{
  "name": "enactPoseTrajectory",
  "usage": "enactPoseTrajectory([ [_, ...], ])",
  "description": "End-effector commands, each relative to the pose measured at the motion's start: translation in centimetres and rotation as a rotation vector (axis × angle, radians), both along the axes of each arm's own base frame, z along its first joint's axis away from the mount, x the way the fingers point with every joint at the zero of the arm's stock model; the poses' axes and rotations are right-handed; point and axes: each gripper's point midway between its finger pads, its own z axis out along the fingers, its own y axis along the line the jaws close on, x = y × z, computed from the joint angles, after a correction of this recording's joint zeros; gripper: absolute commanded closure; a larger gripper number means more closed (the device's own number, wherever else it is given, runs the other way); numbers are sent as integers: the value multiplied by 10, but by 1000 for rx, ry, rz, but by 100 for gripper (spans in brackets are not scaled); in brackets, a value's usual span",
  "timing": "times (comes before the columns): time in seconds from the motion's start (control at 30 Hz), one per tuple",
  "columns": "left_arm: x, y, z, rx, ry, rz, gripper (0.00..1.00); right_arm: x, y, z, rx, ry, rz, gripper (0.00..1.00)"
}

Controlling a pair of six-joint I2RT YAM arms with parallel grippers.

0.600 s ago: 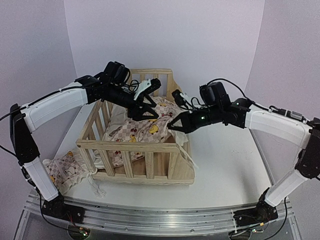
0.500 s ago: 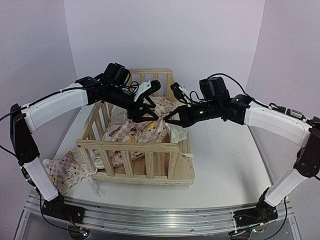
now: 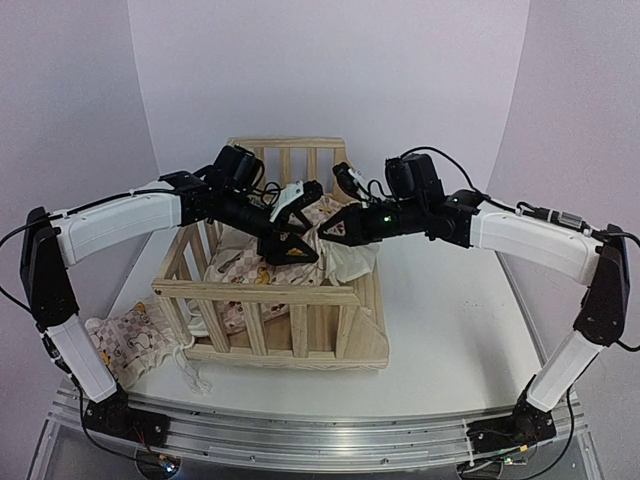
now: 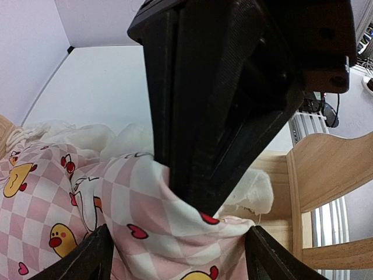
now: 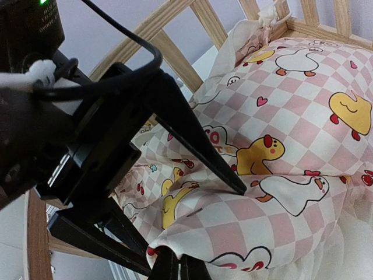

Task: Set up the pet bed

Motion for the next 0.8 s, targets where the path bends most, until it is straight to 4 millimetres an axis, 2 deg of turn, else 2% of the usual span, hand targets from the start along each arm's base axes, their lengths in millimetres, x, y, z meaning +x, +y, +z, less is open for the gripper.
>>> enactPoseTrajectory([
  [0.0, -6, -8, 31, -100, -79, -59, 30, 5, 7, 37, 98, -48, -7, 100],
  [0.03, -6, -8, 31, -102, -83, -63, 38, 5, 7, 37, 97, -49, -7, 100],
  [0.13, -5, -8, 37, -110, -88, -59, 83, 6, 7, 35, 94, -46, -13, 100],
  [0.17, -5, -6, 39, -109, -93, -51, 94, 9, 4, 33, 82, -53, -32, 100],
  [0.2, -4, -4, 40, -107, -96, -43, 99, 15, -4, 28, 55, -60, -82, 98],
  [0.3, 2, 4, 38, -97, -100, -2, 100, 47, -44, 4, -31, 2, -284, 87],
  [0.4, 36, 13, 36, -77, -132, 166, 100, 51, -69, -11, -56, 73, -329, 72],
  [0.5, 62, 21, 43, -78, -174, 270, 100, 27, -81, -12, -95, 47, -259, 58],
  [0.57, 66, 23, 45, -83, -193, 280, 100, 5, -90, -15, -107, 33, -204, 54],
  [0.67, 64, 21, 46, -100, -198, 263, 100, -28, -105, -36, -127, 45, -144, 61],
  [0.77, 59, 20, 45, -111, -185, 244, 100, -45, -110, -69, -175, 90, -122, 67],
])
